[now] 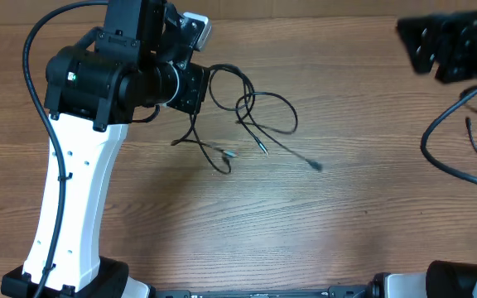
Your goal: Untangle cables
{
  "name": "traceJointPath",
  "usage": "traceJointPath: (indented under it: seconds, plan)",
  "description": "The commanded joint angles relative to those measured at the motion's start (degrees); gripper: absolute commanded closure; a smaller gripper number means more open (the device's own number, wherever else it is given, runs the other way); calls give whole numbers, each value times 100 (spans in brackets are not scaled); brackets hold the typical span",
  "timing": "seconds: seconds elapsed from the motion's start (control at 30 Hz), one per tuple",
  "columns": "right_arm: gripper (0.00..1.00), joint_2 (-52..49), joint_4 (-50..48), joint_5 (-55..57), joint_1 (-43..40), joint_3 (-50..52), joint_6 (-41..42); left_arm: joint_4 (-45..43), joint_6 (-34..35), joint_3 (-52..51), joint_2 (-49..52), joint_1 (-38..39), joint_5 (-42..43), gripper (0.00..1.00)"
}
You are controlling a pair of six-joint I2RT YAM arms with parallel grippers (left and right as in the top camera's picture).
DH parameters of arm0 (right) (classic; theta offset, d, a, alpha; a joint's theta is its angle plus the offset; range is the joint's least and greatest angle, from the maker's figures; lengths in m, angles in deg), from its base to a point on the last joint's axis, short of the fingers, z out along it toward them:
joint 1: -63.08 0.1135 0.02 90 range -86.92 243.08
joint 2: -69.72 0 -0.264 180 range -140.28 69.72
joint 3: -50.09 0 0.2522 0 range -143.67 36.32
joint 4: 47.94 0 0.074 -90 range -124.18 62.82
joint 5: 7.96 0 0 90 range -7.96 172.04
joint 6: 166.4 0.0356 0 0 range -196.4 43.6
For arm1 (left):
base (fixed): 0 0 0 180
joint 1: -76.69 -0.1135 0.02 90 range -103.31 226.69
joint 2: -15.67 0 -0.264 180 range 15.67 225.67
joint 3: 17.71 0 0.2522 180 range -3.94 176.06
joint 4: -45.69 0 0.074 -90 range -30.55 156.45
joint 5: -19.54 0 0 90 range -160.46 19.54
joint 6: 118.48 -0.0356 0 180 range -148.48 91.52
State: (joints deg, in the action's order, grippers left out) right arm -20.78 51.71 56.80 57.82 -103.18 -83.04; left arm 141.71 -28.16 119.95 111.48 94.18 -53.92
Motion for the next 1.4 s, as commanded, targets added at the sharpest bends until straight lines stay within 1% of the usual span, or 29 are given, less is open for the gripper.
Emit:
traceJointPath:
  seconds: [0.0, 0.13, 0.2, 0.27, 0.43, 0.57, 0.63, 0.77, 0.87, 0.93, 1.0, 1.03, 1.1, 1.13, 1.17, 1.2, 1.23, 1.27, 1.37]
  plan:
    - [22, -216, 378, -911, -17, -109, -529, -160, 146, 79, -4, -31, 667, 96]
    - [24, -494, 1110, -1335, 63, -109, -1139, -391, 280, 90, -83, -22, 1169, 96]
    - [26, -566, 1113, -1370, 197, -13, -1209, -507, 372, 90, -151, -20, 1335, 96]
    - [26, -627, 1115, -1390, 428, 87, -1545, -581, 496, 98, -227, -20, 1467, 96]
    - [22, -723, 1115, -1386, 1141, 426, -2981, -599, 1180, 192, -455, -22, 1462, 96]
    - [21, -769, 1086, -1386, 1622, 831, -4378, -577, 1574, 337, -680, -22, 1462, 96]
    - [23, -769, 898, -1388, 1716, 1062, -4616, -581, 1696, 398, -826, -22, 1462, 96]
    - [28, -778, 525, -1427, 1720, 1440, -4594, -599, 1821, 535, -1078, -22, 1462, 96]
    - [28, -780, 326, -1646, 1720, 1696, -4594, -603, 1978, 649, -1222, -22, 1462, 95]
    - [33, -780, 188, -1867, 1720, 1829, -4594, -605, 2070, 723, -1272, -20, 1464, 95]
    - [53, -780, 33, -2122, 1720, 1934, -4594, -603, 2116, 789, -1283, -20, 1488, 95]
    - [59, -780, -20, -2260, 1720, 1965, -4594, -603, 2118, 804, -1283, -20, 1510, 95]
    - [62, -791, -109, -2535, 1720, 1989, -4594, -605, 2118, 807, -1281, -20, 1528, 94]
    - [61, -796, -155, -2664, 1720, 1989, -4594, -603, 2118, 807, -1281, -20, 1528, 94]
    - [42, -796, -192, -2747, 1720, 1989, -4594, -601, 2118, 807, -1276, -20, 1532, 94]
    - [31, -796, -234, -2804, 1720, 1989, -4592, -603, 2116, 807, -1272, -20, 1530, 94]
    - [27, -796, -260, -2846, 1720, 1989, -4592, -603, 2116, 807, -1270, -20, 1528, 94]
    - [25, -796, -284, -2870, 1720, 1989, -4592, -605, 2116, 807, -1268, -20, 1526, 94]
    - [23, -796, -289, -2914, 1722, 1989, -4592, -632, 2120, 807, -1268, -20, 1530, 94]
